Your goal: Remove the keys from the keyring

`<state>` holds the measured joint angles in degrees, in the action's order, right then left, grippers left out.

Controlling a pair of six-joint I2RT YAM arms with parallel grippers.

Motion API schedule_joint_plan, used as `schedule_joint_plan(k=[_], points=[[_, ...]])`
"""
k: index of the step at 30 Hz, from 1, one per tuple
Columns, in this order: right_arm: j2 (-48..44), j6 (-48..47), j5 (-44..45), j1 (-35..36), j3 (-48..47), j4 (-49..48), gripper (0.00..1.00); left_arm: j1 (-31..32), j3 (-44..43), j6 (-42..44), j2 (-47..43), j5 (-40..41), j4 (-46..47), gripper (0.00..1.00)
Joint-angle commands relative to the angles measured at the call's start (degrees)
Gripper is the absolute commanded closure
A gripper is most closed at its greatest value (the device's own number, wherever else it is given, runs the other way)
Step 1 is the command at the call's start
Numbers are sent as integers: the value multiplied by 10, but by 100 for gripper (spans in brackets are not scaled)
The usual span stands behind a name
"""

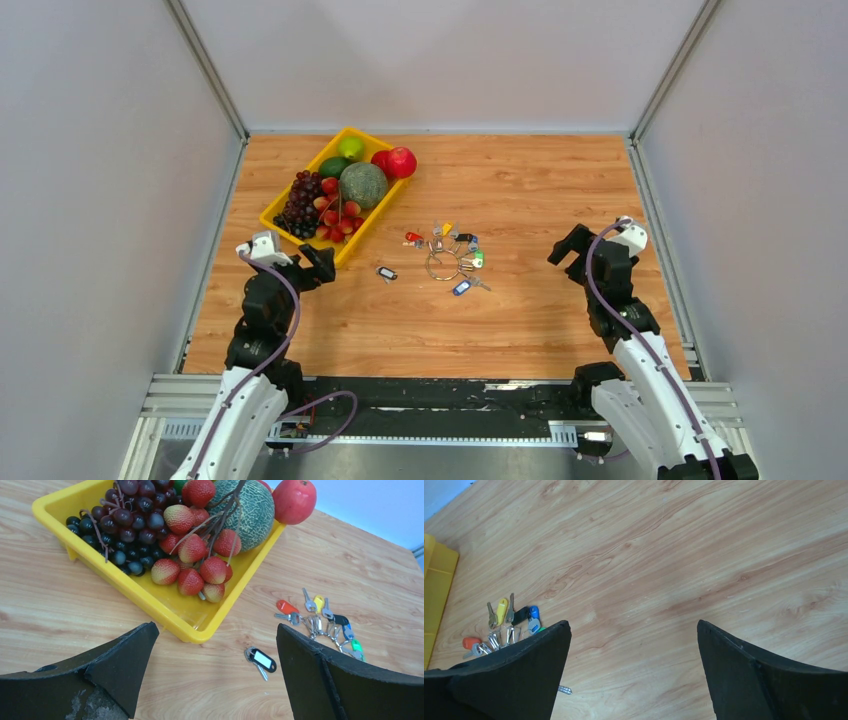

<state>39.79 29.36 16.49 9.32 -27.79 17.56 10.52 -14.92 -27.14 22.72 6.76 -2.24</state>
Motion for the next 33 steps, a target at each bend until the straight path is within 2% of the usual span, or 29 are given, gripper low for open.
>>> schedule_joint_plan(k=[1,4,7,10,12,16,18,25,33], points=[[-1,76,39,0,-21,-1,0,1,5,-5,-11,-21,27,0],[6,86,28,0,-23,-4,0,1,8,-1,-12,-26,42,0],[23,56,-37,0,-21,-35,0,1,13,0,-8,-44,59,0],[56,14,-150,10,-19,-113,11,1,14,-2,0,-59,67,0],[97,-5,-154,49,-36,-140,20,1,16,-2,6,-74,77,0],[188,-75,-111,158,-100,-169,22,0,18,0,12,-88,84,0],[243,-100,-117,192,-134,-189,27,1,19,0,11,-90,85,0],[438,-161,-209,243,-261,-204,50,1,19,3,19,-106,84,0],[585,-200,-208,277,-356,-196,57,1,16,7,34,-110,91,0]])
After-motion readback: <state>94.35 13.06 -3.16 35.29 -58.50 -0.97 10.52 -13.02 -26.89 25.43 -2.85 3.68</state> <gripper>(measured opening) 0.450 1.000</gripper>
